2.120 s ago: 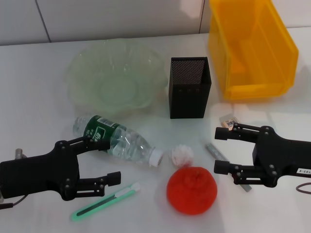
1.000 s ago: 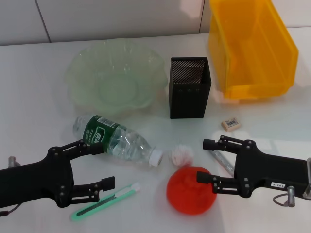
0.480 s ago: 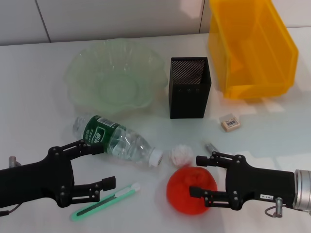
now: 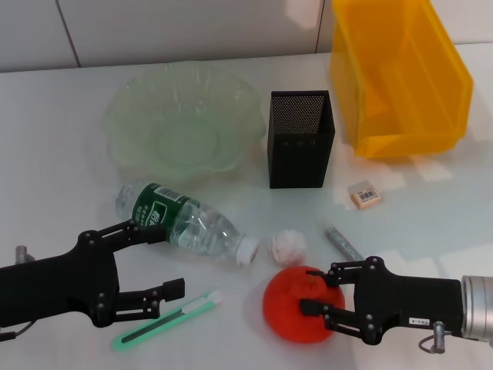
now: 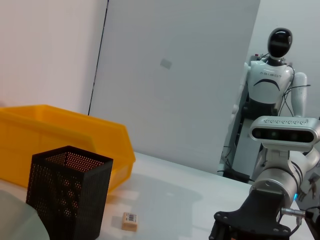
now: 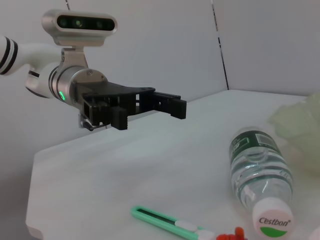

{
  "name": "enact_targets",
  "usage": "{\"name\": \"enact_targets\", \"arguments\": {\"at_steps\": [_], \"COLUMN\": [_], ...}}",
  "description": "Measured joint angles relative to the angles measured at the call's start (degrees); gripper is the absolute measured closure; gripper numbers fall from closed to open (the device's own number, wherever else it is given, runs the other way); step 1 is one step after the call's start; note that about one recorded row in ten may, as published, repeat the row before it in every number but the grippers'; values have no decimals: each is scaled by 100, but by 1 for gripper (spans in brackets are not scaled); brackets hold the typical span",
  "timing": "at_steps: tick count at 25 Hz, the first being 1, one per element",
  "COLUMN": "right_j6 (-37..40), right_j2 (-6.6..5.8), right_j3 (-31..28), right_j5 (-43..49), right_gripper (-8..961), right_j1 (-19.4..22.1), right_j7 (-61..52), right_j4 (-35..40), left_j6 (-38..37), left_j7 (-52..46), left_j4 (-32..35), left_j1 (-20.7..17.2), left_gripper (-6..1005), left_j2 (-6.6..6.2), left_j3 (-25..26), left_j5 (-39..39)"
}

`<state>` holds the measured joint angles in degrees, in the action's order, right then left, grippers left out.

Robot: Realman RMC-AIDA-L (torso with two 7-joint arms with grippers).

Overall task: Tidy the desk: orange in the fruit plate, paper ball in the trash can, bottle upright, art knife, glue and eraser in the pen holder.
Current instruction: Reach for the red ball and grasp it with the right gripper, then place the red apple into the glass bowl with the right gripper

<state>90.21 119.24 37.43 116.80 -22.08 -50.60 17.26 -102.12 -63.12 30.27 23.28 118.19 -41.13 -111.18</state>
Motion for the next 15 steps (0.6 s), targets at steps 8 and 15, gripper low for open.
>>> {"name": "enact_targets", "arguments": {"at_steps": [8,15], "right_j6": [368,1384], "right_j2": [-11,-9], "right_j3": [-130,-1182], "right_j5": [-56,-68], "right_gripper": [728,762], "right_j1": [19,45], "right_j7": [28,45], "right_j4": [40,375], "left_j6": [0,0], "left_j7": [2,2], "left_j4": [12,15], "left_j1": [1,-8], "left_gripper": [123,123], "left_j2": [2,3], "left_j3": [0,43], "left_j5": [1,16]}}
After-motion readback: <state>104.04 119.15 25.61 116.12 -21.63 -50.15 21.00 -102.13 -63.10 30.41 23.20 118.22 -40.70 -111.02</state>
